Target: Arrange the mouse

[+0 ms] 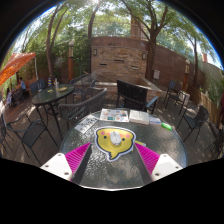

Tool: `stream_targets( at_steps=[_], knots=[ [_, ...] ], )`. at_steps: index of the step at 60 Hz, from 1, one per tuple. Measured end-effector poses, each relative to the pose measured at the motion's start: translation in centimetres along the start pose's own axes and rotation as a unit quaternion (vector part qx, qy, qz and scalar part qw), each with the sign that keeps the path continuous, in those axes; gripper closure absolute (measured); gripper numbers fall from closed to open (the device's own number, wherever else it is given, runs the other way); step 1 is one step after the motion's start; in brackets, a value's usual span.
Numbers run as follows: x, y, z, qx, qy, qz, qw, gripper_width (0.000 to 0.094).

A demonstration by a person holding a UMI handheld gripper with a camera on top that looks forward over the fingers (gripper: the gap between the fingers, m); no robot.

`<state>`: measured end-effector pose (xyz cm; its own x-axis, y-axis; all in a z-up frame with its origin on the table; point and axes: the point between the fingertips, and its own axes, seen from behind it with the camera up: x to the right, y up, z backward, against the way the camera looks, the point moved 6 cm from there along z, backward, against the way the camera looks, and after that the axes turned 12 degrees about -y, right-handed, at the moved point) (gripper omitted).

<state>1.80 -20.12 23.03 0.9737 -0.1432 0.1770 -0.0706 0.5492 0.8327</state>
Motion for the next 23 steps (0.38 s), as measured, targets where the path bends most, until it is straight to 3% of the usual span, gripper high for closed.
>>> stream_targets(
  at_steps=[23],
  knots=[
    [-0.6,-3.3,9.0,0.005,-0.019,0.009,1.000,0.0082]
  ],
)
